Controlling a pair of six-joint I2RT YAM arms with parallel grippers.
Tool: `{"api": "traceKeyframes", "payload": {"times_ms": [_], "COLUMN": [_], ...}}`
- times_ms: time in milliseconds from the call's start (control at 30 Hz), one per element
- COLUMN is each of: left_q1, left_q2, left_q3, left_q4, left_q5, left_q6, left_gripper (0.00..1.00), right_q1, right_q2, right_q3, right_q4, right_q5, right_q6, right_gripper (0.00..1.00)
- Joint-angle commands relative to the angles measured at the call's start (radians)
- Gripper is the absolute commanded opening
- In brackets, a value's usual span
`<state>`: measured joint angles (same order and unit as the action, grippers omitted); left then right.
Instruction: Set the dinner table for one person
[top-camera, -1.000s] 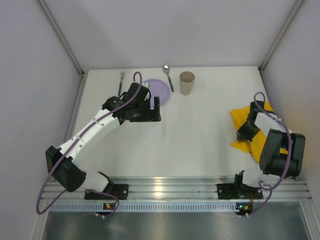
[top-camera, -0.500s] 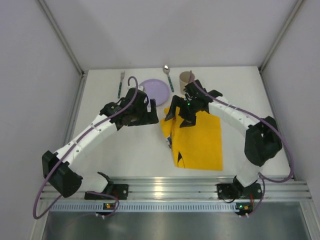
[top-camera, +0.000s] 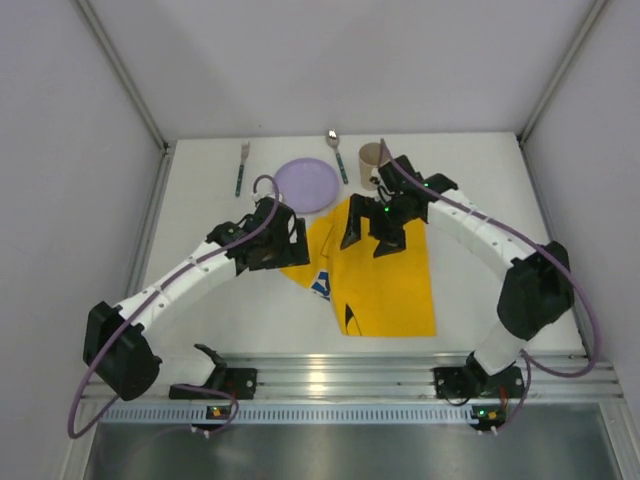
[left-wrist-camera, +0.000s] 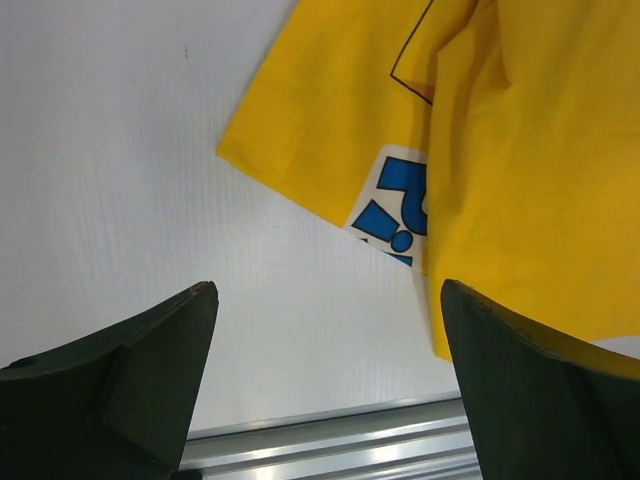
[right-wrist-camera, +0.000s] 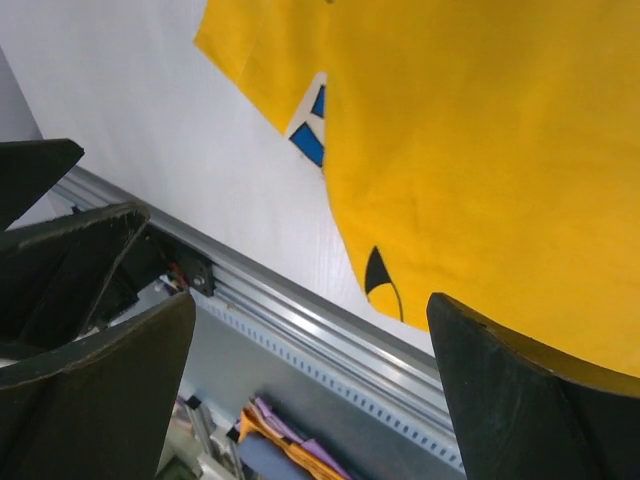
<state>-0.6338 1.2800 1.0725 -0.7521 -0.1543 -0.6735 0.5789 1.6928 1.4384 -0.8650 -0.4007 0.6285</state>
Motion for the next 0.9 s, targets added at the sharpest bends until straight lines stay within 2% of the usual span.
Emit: {"api": "traceKeyframes", "payload": {"times_ms": [0, 33, 167, 333, 533, 667, 700, 867], "left_q1": [-0.003, -0.003, 0.016, 0.081, 0.132, 0.132, 0.131, 0.126], "left_q2": [0.056, 0.103, 0.243, 0.386, 0.547, 0.617, 0.627, 0.614], "left_q3": [-0.017, -0.014, 0.02, 0.055, 0.148, 0.202, 0.202, 0.126], "left_q4": [0.095, 0.105, 0.141, 0.224, 0.252, 0.261, 0.269, 0.304], "left_q5": [-0.074, -0.094, -0.123, -0.07, 0.001, 0.148, 0.221, 0.331], "left_q6": [0.051, 0.057, 0.121, 0.187, 0.261, 0.296, 0.298, 0.278], "left_gripper": [0.98, 0.98, 0.98, 0.96, 0.91, 0.79, 0.71, 0.51], "right_q1": [-0.115, -0.175, -0.289, -0.349, -0.381, -0.412, -0.421, -0.47], "right_q2": [-0.155, -0.203, -0.301, -0.398, -0.421, -0.38, -0.363, -0.245], "right_q3": [-0.099, -0.134, -0.277, -0.395, -0.476, -0.49, -0.49, -0.515], "right_q4": [-0.057, -0.06, -0.081, -0.115, -0.095, -0.057, -0.049, 0.073], "right_q5": [0.048, 0.045, 0.048, 0.092, 0.132, 0.189, 0.198, 0.2], "right_q6": [-0.068, -0.076, -0.127, -0.164, -0.17, -0.193, -0.194, -0.194], "right_gripper": [1.0, 1.0, 1.0, 1.0, 1.0, 1.0, 1.0, 1.0]}}
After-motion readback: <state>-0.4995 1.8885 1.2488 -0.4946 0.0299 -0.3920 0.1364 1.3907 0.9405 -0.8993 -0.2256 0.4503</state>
